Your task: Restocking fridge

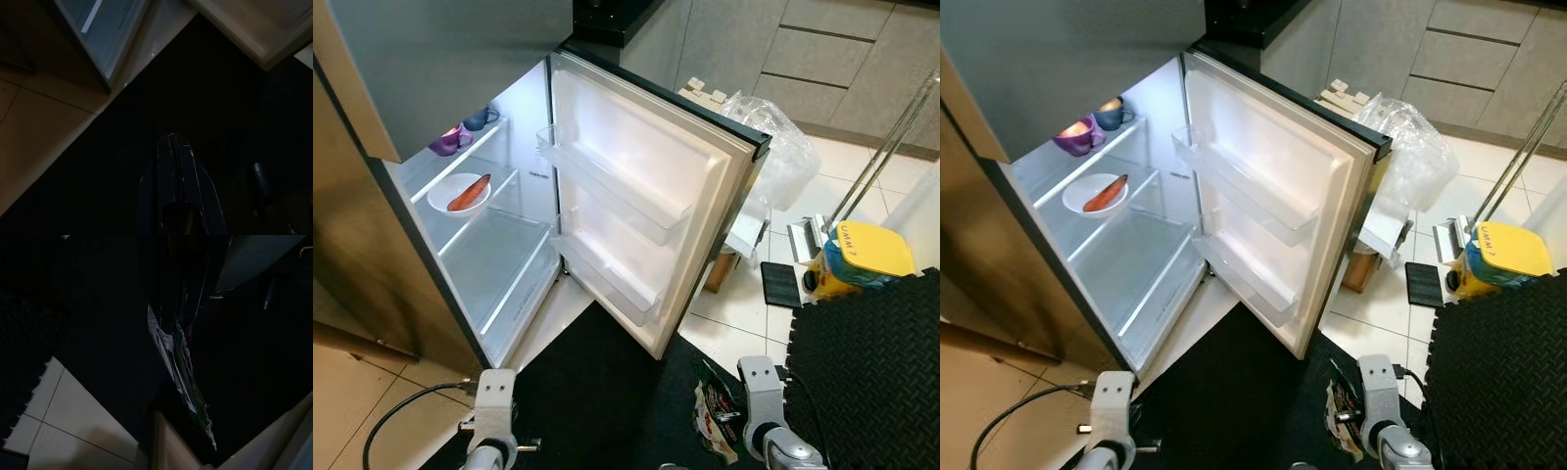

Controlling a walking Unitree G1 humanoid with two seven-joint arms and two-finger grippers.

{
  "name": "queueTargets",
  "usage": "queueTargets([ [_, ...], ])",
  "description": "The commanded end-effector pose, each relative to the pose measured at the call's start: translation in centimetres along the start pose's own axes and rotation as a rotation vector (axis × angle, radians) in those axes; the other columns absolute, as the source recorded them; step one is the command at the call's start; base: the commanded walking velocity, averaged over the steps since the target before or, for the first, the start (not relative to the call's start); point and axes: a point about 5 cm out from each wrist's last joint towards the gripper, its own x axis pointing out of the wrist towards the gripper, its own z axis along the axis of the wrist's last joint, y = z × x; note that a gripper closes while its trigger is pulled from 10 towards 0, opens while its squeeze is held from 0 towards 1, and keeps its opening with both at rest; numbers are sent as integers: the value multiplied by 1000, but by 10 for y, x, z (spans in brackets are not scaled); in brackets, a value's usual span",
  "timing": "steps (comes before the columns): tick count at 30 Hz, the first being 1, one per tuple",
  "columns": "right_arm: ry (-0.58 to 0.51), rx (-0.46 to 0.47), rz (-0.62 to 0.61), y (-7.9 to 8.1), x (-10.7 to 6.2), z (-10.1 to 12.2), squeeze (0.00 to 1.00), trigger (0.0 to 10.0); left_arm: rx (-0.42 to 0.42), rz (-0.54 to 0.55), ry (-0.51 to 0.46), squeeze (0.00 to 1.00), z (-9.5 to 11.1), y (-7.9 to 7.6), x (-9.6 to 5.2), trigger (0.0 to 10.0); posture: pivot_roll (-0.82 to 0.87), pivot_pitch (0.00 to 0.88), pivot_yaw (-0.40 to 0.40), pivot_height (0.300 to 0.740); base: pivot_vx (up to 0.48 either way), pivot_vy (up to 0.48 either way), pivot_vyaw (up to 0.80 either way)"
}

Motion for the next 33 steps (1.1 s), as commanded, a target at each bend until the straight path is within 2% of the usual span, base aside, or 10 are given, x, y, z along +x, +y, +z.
queueTargets([
  [1,-18,-10,18,4,1,2,0,10000,-22,33,13,0,-7,10,-5,10000,-100,112,-56,740,0,0,0],
  [4,-21,-42,33,7,3,7,0,10000,-49,66,-11,0,-3,7,-3,10000,-80,109,-57,740,0,0,0],
  [11,-30,-33,41,9,4,10,0,10000,-44,33,-20,0,1,1,0,10000,-92,96,-49,740,0,0,0],
  [14,11,-87,53,7,2,1,0,10000,-4,40,-30,0,5,1,2,10000,-71,91,-52,740,0,0,0],
  [17,17,-91,53,6,1,0,0,10000,0,40,-34,0,6,2,2,10000,-71,91,-52,740,0,0,0],
  [19,13,-58,34,5,0,-2,0,10000,-39,36,-35,0,5,1,1,10000,-80,87,-48,740,0,0,0],
  [26,21,-17,23,12,-2,-11,0,10000,-15,10,-21,0,5,-1,2,10000,-85,74,-27,740,0,0,0],
  [33,22,27,-5,12,-3,-14,0,10000,-11,7,-17,0,6,-2,3,10000,-84,64,-17,740,0,0,0],
])
